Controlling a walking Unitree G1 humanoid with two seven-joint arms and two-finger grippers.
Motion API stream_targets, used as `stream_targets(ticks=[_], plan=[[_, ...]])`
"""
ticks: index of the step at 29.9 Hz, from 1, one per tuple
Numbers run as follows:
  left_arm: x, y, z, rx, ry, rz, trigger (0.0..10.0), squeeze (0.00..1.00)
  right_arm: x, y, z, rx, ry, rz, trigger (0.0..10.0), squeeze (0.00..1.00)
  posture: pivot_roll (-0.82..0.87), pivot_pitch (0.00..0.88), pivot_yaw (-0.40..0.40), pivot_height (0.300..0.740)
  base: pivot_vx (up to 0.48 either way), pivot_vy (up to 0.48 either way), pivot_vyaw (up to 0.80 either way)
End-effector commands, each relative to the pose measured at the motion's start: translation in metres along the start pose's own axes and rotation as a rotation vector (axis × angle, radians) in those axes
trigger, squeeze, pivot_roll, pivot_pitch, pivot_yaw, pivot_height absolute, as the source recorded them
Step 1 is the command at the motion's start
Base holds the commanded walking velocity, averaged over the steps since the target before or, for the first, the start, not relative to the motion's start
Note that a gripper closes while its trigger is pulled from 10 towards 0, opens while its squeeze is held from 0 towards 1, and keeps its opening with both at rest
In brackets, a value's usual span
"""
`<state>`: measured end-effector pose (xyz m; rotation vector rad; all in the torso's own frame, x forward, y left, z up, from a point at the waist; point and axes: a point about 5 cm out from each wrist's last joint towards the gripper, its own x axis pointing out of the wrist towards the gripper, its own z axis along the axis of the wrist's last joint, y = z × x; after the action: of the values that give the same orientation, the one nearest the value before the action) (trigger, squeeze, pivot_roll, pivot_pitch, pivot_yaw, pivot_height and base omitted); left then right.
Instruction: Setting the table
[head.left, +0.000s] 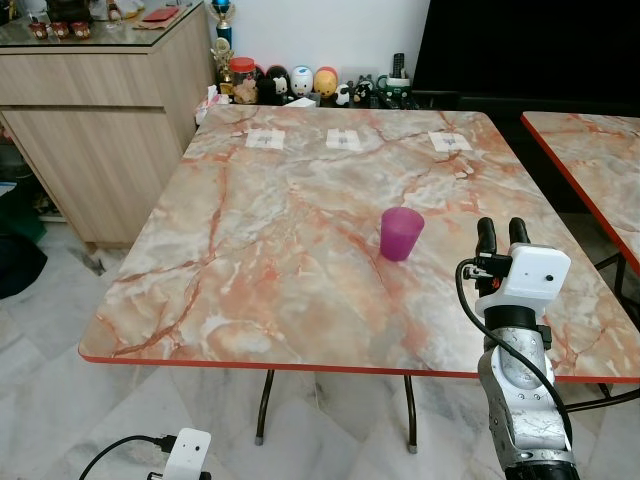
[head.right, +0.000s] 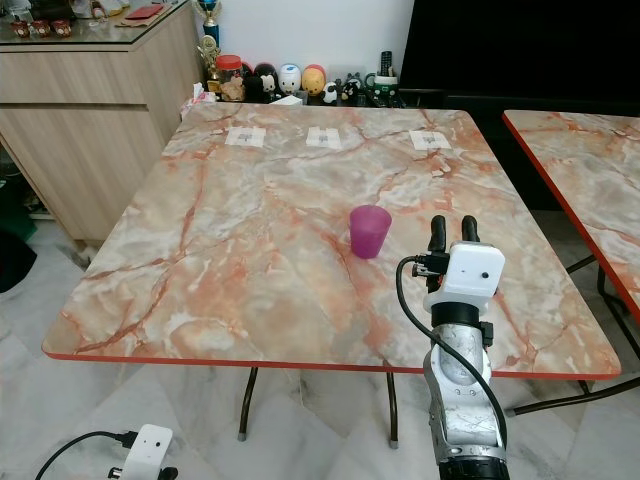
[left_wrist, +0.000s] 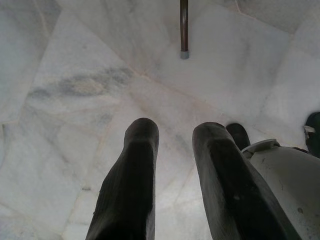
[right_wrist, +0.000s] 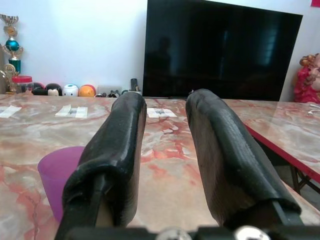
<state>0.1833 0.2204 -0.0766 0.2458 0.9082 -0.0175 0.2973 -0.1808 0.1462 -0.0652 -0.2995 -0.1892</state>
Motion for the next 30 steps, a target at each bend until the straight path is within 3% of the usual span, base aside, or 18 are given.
stream_targets(ticks=[1, 30], plan=[[-0.0007, -0.0005, -0.0033, 0.011, 0.011, -0.009, 10.0, 0.00, -0.0012, -0.0022, -0.0016, 0.005, 0.005, -0.010, 10.0, 0.00, 0.05, 0.000, -0.008, 0.740, 0.000, 0.000, 0.00], [-0.0011, 0.0013, -0.0042, 0.012, 0.010, -0.005, 10.0, 0.00, -0.0050, -0.0029, -0.0066, 0.015, 0.025, -0.022, 10.0, 0.00, 0.05, 0.000, -0.003, 0.740, 0.000, 0.000, 0.00]])
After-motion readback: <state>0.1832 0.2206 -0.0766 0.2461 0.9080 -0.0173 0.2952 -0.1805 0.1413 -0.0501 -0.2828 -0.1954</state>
